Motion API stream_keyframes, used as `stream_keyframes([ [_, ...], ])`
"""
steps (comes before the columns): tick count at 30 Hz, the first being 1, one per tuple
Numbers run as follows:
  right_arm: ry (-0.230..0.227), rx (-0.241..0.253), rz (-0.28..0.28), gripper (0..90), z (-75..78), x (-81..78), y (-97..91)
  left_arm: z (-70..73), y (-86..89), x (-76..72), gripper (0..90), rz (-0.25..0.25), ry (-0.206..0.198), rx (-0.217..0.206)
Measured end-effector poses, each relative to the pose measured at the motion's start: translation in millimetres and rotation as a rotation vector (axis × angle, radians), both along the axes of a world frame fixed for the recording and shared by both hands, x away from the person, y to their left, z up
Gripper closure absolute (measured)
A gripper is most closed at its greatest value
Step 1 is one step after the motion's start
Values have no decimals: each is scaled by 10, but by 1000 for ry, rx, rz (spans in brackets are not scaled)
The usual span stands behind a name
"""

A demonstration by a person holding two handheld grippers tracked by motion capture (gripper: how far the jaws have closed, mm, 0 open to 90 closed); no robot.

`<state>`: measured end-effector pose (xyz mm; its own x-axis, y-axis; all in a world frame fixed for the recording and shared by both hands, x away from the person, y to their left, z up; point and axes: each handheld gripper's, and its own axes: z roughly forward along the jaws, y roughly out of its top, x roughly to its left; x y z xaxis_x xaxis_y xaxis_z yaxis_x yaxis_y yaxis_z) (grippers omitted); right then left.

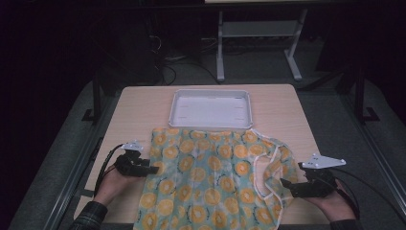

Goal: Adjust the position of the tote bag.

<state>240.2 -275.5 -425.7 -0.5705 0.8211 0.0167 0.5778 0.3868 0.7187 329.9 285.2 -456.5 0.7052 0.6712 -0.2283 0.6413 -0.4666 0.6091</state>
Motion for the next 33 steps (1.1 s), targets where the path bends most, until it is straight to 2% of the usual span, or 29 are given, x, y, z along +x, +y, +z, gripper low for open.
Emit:
stream_keyframes([
  [1,-3,-2,2,118,2,1,0,3,4,6,673,-4,3,-2],
  [2,-5,-2,2,118,4,1,-1,16,12,12,814,-11,-2,-9],
  [4,-4,-2,2,118,4,2,0,31,17,14,891,-16,-4,-11],
  [8,3,-6,2,119,-4,2,2,112,14,52,896,-11,-46,-3],
  [11,4,-6,1,118,-8,2,5,136,1,101,897,-9,-55,11],
  [13,7,-16,3,119,-20,5,23,151,-27,188,897,-11,-73,18],
  [16,13,-20,6,118,-25,6,36,161,-44,246,897,-20,-74,30],
  [18,17,-24,4,118,-32,7,42,188,-94,320,897,-12,-90,14],
  [20,14,-29,9,118,-44,14,44,194,-108,345,897,-12,-88,8],
  [21,20,-32,9,118,-46,13,45,215,-142,393,897,-21,-99,19],
  [28,22,-35,12,118,-55,17,51,260,-273,554,897,-32,-128,8],
  [33,25,-42,15,119,-64,20,56,272,-358,652,897,-34,-126,-1],
])
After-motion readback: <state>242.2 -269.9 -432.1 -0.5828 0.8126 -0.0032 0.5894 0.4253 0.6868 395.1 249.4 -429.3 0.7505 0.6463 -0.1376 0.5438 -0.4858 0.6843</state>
